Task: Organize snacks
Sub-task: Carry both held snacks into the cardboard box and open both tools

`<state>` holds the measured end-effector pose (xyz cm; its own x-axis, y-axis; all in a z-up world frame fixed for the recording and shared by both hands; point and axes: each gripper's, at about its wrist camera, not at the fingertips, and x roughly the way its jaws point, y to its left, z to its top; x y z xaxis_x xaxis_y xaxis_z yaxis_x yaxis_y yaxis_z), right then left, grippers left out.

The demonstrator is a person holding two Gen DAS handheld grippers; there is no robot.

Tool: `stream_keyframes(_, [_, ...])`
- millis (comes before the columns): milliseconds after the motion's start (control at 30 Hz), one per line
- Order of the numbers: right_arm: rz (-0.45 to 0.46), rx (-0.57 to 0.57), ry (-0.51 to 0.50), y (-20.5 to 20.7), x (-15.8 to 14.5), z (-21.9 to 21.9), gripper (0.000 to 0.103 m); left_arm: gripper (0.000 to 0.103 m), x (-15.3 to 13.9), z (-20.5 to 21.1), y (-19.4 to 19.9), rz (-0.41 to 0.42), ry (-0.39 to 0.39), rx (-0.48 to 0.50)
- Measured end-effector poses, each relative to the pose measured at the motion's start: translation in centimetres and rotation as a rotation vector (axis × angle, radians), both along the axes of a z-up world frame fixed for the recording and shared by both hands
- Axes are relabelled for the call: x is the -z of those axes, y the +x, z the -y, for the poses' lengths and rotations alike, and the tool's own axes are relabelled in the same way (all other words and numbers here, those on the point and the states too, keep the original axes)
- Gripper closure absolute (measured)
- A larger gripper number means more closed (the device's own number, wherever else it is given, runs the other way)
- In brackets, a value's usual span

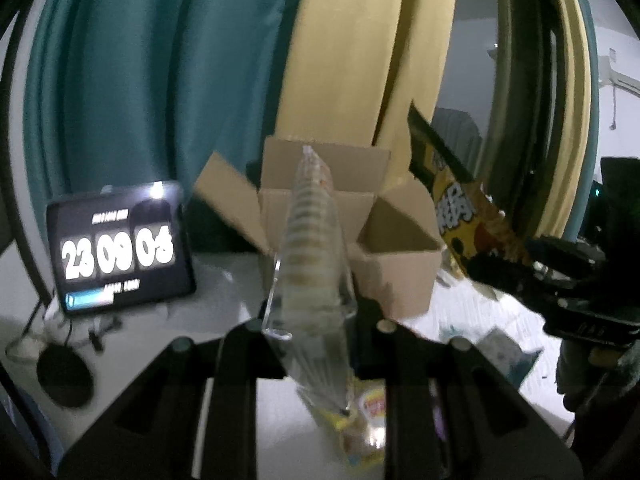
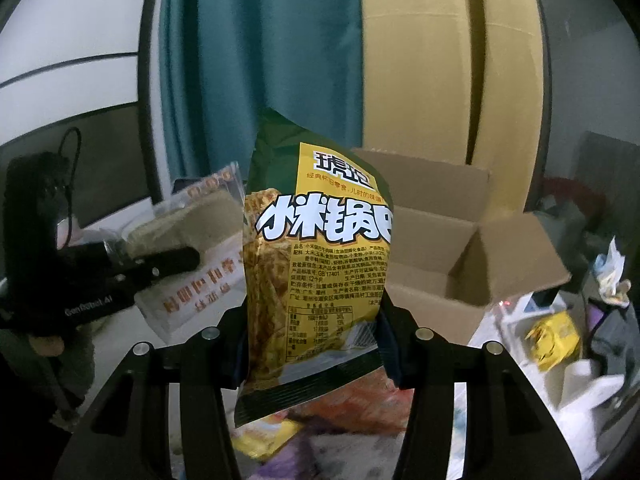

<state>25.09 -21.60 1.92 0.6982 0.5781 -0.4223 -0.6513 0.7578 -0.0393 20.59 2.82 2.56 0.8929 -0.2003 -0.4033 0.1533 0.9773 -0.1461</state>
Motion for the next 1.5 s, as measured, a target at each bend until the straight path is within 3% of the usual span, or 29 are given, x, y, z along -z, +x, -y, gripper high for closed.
stream_keyframes(467, [0.041,0.107,-0.045,9.2,-0.4,0.6,0.049,0.082,-1.4,2.2,10.9,0.041,0.056,-0.002])
stream_keyframes(733, [0.021,0.154,-0.071,13.0,0.6,-0.1,0.049,0.081,-0.2,2.9,15.6,0.007,0.079,-0.01])
stream_keyframes(867, [0.0,0.196,-0.117,14.6,1.6,-1.0,0.045,0.075,0.4,3.0,17.1,-0.024,0.086,-0.027])
stream_keyframes(900, [-0.008,0.204,-0.125,14.6,1.8,-1.3,0.04,0.062,0.4,3.0,17.1,-0.026,0.087,-0.032])
stream_keyframes(933, [-0.017,0.205,-0.119,14.8,1.9,-1.2,0.036,0.038,0.3,2.9,16.9,-0.021,0.085,-0.039])
stream_keyframes(1000, [-0.01,0.204,-0.097,14.1,1.5,-0.9,0.024,0.021,-0.3,2.6,16.0,0.006,0.068,-0.047])
stream_keyframes(1267, [0.03,0.211,-0.087,10.0,-0.8,1.0,0.024,0.021,-2.4,1.8,10.8,0.049,0.039,-0.051])
stream_keyframes(1500, [-0.003,0.22,-0.071,6.9,0.0,3.6,0.024,0.02,-2.3,2.5,5.9,0.047,0.017,-0.024])
